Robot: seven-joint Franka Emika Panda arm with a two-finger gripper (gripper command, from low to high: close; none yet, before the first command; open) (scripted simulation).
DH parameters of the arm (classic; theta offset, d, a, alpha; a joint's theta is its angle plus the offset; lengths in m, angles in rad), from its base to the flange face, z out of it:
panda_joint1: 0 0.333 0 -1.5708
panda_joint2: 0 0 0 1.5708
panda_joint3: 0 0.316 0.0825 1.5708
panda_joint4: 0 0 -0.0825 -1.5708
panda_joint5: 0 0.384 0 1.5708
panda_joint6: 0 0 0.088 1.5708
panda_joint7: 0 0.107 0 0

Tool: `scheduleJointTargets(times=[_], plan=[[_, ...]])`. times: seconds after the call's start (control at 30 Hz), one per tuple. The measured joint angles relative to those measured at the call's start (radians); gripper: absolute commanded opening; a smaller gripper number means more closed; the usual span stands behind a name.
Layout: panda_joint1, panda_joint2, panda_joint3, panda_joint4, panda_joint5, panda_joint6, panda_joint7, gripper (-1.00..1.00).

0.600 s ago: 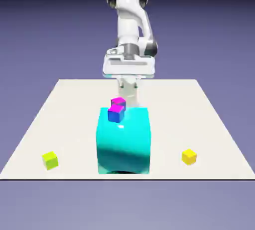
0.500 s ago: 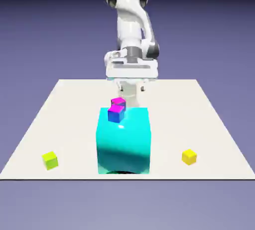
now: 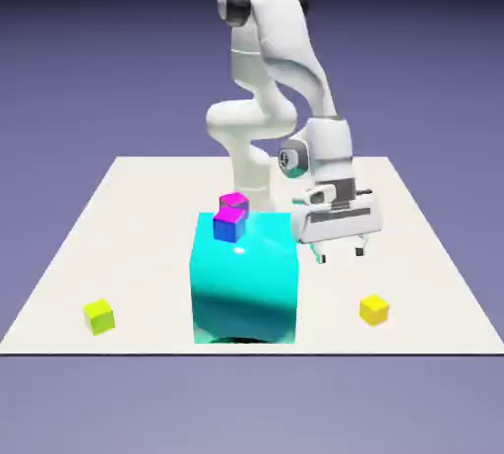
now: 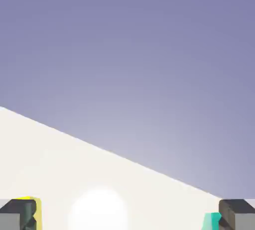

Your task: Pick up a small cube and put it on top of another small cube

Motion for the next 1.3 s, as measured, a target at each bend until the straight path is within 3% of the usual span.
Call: scheduleJointTargets(times=[0.23,0.43,0.47,0.73,1.0,1.3], plan=[[0.061,0.195,0.043,0.068,-0.104,0.004,0.092,0.0],[0.251,0.412,-0.159,0.173,-0.162,0.138,0.167,0.0],[0.253,0.414,-0.161,0.174,-0.163,0.139,0.168,-1.0],[0.063,0.197,0.041,0.069,-0.105,0.006,0.094,-1.0],[-0.209,0.083,0.278,0.13,0.201,-0.111,-0.193,-1.0],[-0.488,0.066,-0.009,0.231,0.487,-0.184,-0.347,-1.0]])
